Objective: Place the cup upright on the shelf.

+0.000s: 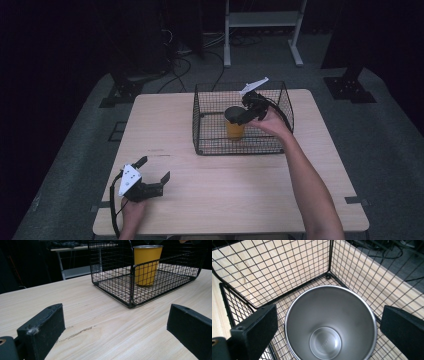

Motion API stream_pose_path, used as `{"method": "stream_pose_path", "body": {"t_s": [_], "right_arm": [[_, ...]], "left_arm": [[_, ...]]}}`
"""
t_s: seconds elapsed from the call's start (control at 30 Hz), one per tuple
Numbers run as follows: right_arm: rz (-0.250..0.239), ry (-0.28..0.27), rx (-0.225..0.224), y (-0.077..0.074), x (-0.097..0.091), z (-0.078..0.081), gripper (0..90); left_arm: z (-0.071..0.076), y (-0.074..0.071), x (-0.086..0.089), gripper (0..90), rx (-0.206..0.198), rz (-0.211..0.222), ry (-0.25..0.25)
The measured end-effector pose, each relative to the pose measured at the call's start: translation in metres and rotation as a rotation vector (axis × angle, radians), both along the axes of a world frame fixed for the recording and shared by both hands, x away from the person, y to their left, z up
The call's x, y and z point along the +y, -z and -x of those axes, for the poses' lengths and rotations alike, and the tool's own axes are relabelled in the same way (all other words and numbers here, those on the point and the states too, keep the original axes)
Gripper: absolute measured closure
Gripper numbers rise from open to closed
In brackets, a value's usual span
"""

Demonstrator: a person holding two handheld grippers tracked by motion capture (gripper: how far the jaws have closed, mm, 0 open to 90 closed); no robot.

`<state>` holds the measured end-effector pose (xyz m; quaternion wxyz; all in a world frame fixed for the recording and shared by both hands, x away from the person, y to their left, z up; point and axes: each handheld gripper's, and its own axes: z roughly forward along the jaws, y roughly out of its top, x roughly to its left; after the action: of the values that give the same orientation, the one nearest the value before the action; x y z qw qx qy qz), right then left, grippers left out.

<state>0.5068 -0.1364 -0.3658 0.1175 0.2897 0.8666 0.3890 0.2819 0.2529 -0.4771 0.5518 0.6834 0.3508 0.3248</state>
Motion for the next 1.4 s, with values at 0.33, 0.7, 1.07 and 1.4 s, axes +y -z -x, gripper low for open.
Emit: {"method": "stream_pose_path", "body": {"t_s": [0.33,0.7,1.07,1.4], "right_arm": [[-0.055,0.011,-0.035,-0.016,-0.016,0.011,1.2],[-0.089,0.016,-0.024,-0.021,-0.038,0.037,1.6],[-0.133,0.029,0.017,-0.015,-0.055,0.057,1.6],[-0.154,0.023,0.024,-0.015,-0.066,0.073,1.6]], "left_arm": [[0.000,0.000,0.000,0.8,-0.001,-0.001,-0.001],[0.000,0.000,-0.001,0.8,0.000,-0.008,0.001],[0.001,0.000,-0.001,0.8,0.001,-0.010,-0.001],[0.001,0.000,-0.001,0.8,0.001,-0.008,-0.001]]}}
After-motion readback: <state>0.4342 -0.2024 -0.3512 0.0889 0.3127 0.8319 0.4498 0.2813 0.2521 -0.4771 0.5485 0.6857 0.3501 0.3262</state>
